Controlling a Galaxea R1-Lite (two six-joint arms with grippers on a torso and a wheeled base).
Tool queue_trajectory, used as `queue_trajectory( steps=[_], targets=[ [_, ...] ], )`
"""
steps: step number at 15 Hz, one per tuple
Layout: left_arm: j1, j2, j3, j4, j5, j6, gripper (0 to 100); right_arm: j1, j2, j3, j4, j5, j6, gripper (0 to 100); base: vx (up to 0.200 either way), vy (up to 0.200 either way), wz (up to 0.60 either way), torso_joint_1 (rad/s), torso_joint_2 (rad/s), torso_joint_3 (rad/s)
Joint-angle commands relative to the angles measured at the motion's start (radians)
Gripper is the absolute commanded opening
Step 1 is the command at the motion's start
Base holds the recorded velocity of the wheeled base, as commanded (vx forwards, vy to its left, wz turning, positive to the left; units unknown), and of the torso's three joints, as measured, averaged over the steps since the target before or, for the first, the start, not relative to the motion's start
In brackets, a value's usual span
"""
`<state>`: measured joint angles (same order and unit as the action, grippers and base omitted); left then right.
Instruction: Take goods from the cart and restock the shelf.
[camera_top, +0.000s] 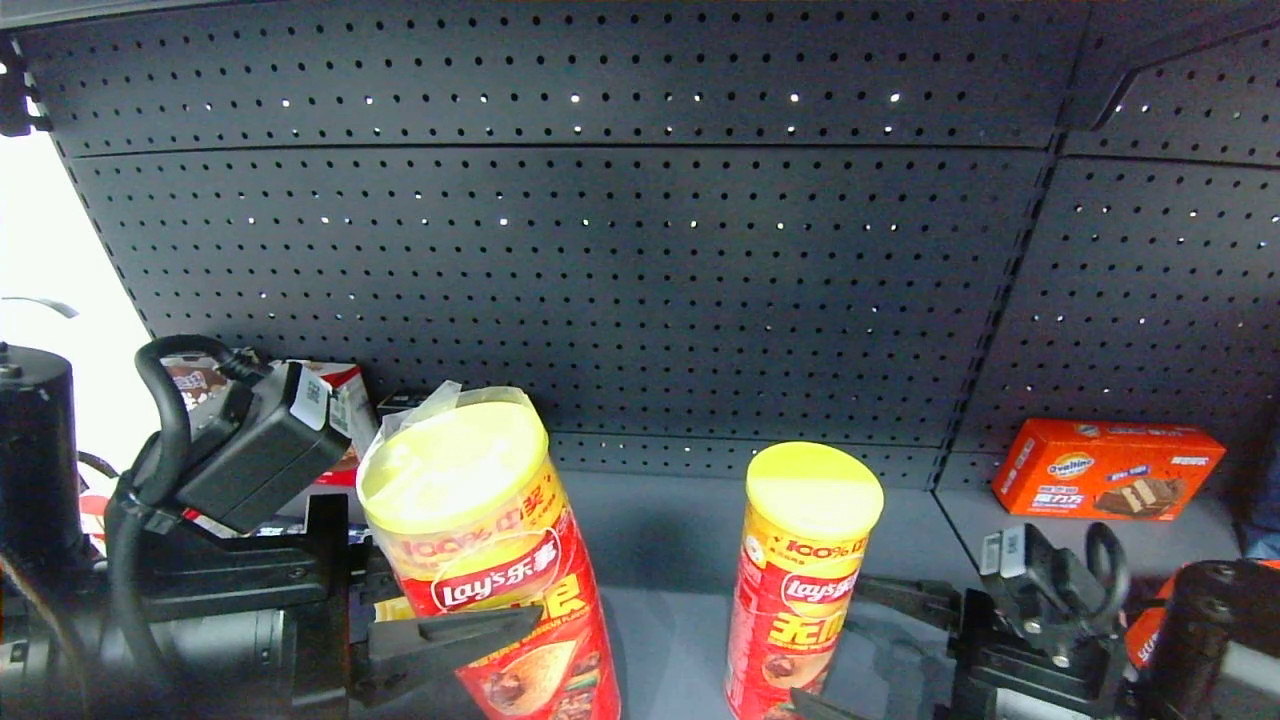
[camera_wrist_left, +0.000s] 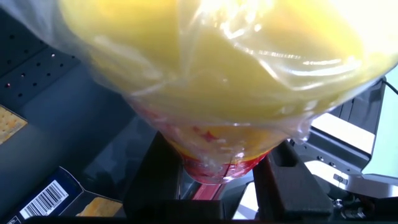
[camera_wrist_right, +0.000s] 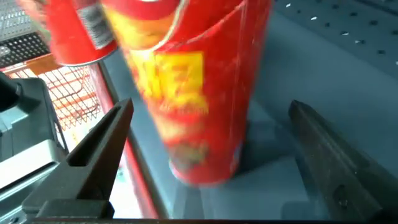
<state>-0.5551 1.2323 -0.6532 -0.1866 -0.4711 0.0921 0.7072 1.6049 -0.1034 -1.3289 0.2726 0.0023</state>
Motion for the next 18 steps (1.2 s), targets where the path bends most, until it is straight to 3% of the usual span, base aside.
queue_trajectory(
  steps=[1,3,8,10,11,12,18],
  targets=[
    [0.0,-0.001,0.006,-0.002,0.0,0.0,0,-0.003,-0.187,0.103,0.017,-0.046,-0.015,100,0.0,0.0,0.0,0.0,0.0,0.0],
    [0.0,-0.001,0.014,-0.002,0.0,0.0,0,-0.015,-0.275,0.103,0.07,-0.185,-0.018,100,0.0,0.0,0.0,0.0,0.0,0.0],
    [0.0,-0.001,0.014,-0.004,0.0,0.0,0,-0.026,-0.566,0.082,0.424,-0.463,-0.018,100,0.0,0.0,0.0,0.0,0.0,0.0],
    [0.0,-0.001,0.014,-0.004,0.0,0.0,0,-0.137,-0.629,0.024,0.468,-0.495,-0.018,100,0.0,0.0,0.0,0.0,0.0,0.0],
    [0.0,-0.001,0.014,-0.004,0.0,0.0,0,-0.137,-0.629,0.024,0.468,-0.495,-0.018,100,0.0,0.0,0.0,0.0,0.0,0.0],
    [0.001,-0.002,0.014,-0.004,0.0,0.0,0,-0.256,-0.683,0.025,0.47,-0.489,-0.016,100,0.0,0.0,0.0,0.0,0.0,0.0],
    [0.0,-0.002,0.012,-0.004,0.0,0.0,0,-0.38,-0.899,0.051,0.588,-0.549,-0.042,100,0.0,0.0,0.0,0.0,0.0,0.0]
  ],
)
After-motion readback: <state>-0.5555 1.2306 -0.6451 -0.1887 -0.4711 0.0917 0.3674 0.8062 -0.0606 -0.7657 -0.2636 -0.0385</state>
